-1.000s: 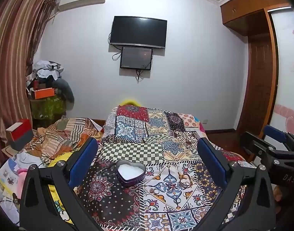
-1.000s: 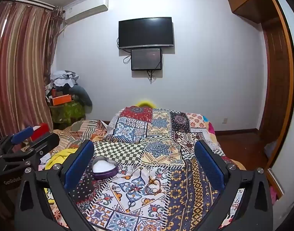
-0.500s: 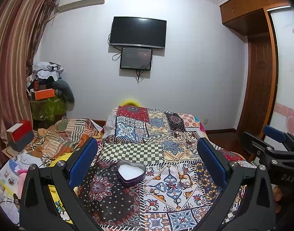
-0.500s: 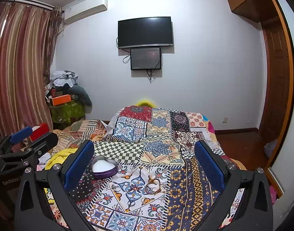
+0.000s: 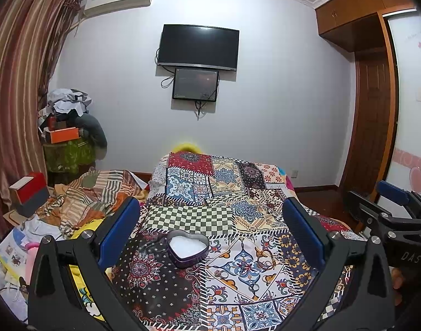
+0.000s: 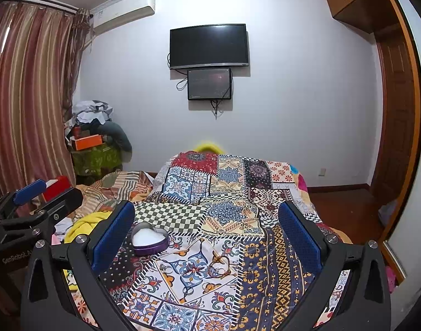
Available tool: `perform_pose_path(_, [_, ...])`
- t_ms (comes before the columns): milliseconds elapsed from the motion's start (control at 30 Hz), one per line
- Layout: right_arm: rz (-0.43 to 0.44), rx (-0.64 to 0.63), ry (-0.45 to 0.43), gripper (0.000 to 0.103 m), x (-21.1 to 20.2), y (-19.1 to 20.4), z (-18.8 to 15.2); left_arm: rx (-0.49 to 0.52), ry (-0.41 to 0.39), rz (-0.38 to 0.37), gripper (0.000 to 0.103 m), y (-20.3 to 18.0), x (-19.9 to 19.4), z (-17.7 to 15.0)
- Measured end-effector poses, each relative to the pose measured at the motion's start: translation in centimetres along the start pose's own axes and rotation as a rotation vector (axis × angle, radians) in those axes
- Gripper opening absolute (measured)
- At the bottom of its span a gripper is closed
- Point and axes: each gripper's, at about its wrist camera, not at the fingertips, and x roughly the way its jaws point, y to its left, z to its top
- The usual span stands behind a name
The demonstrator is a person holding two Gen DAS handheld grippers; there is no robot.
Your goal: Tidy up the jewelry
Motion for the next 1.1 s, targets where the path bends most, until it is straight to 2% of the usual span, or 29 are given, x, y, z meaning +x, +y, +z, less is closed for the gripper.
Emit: perform_pose_path(1100, [-0.007,-0.005,0.017,0.103,0.43,-0.31,-0.51,0.002,0.014,-0.006,0.103,0.01,0.64,-0.38])
